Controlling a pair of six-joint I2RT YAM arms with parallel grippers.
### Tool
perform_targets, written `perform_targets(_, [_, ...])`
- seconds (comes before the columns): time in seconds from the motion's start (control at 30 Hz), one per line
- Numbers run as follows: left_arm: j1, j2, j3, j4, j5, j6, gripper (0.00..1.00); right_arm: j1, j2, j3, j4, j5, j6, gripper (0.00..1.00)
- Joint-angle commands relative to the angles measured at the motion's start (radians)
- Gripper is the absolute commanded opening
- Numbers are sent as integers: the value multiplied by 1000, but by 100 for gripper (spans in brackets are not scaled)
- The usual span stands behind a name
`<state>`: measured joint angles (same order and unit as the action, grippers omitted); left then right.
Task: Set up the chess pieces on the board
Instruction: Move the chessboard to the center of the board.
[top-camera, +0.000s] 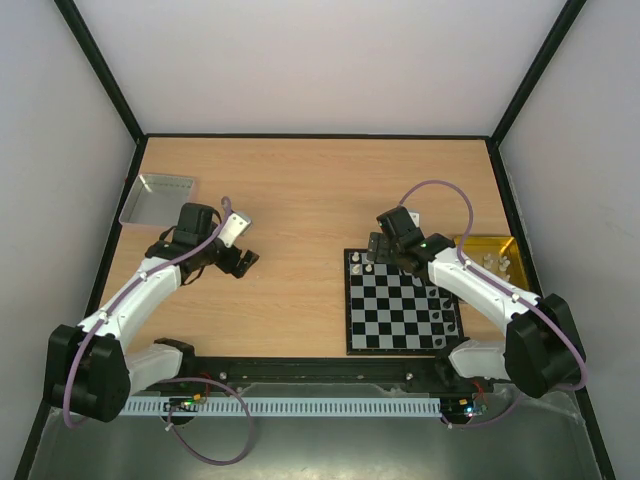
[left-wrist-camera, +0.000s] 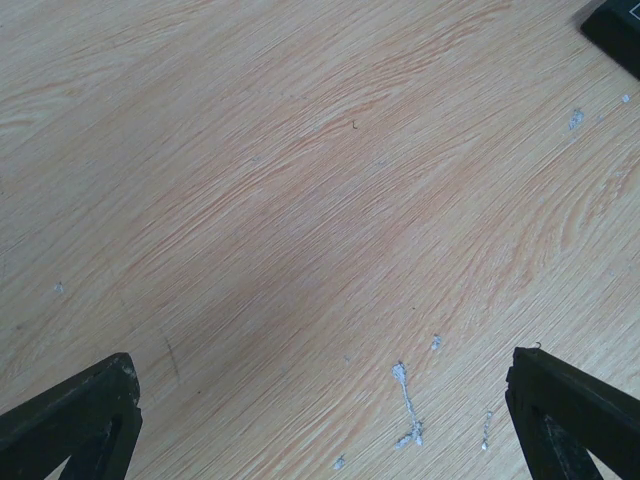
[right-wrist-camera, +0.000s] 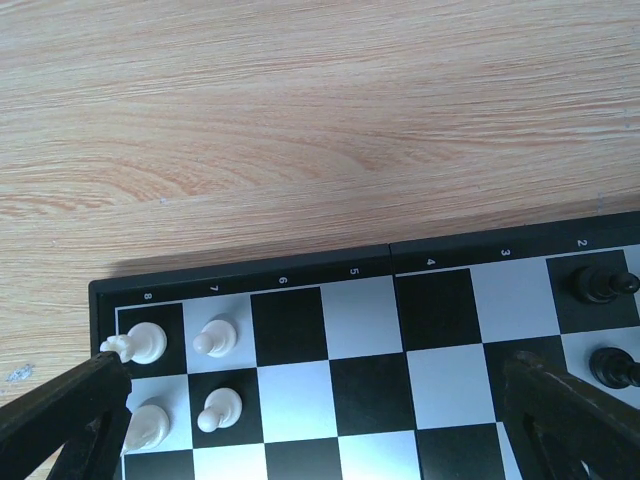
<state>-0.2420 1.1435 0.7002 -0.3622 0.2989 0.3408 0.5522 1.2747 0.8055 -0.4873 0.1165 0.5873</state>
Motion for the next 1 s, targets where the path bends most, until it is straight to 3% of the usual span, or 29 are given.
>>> perform_targets(0.0, [-3,-7,4,-16,16,12,100,8,-8,4,-12,41,6,97])
perform_targets(0.53, [-3,0,3,-13,7,6,100,8,5,27,-35,49,11,98])
perform_targets(0.77, [-3,24,11,-15,-6,-5,100,26,39,136,-187,131,40,98])
perform_targets(0.97, [-3,32,21,-26,-4,-9,100,32,-21,145,-213,40,78,99])
